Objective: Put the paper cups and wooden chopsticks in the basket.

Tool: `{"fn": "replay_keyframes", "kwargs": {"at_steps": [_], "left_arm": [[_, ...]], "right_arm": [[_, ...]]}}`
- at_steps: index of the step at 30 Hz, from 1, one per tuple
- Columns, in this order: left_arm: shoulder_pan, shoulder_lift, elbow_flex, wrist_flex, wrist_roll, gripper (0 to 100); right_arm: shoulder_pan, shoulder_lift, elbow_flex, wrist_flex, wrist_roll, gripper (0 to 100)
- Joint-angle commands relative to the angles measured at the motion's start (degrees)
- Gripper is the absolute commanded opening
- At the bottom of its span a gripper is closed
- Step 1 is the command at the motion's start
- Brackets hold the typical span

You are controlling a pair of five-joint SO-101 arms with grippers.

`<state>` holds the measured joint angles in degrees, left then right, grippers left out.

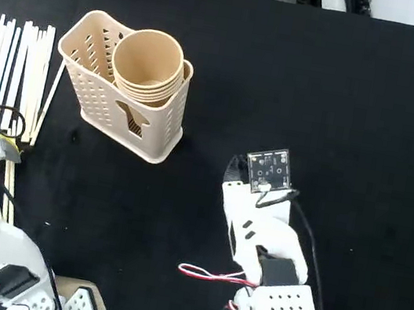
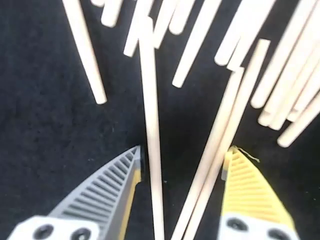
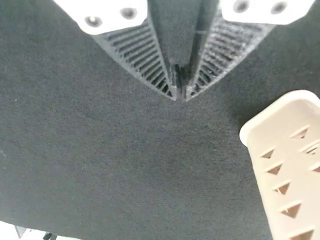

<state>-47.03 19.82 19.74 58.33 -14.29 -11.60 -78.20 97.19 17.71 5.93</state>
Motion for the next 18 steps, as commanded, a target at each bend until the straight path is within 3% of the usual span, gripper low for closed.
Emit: {"fn": "replay_keyframes", "kwargs": {"at_steps": [1, 4, 13, 18], "left_arm": [[0.57, 8.09, -9.80, 1.85, 0.62, 16], [1.01, 8.26, -12.26, 5.36, 0.62, 2], [1.19, 7.38, -15.78, 13.45, 0.44, 3], [1.80, -1.93, -10.24, 13.54, 0.53, 3]], "right_arm": [[-0.35, -0.48, -0.04, 0.00, 0.44, 1.5], [-0.35, -0.48, -0.04, 0.00, 0.44, 1.5], [-0.35, -0.48, -0.04, 0.00, 0.44, 1.5], [-0.35, -0.48, -0.04, 0.00, 0.44, 1.5]]}}
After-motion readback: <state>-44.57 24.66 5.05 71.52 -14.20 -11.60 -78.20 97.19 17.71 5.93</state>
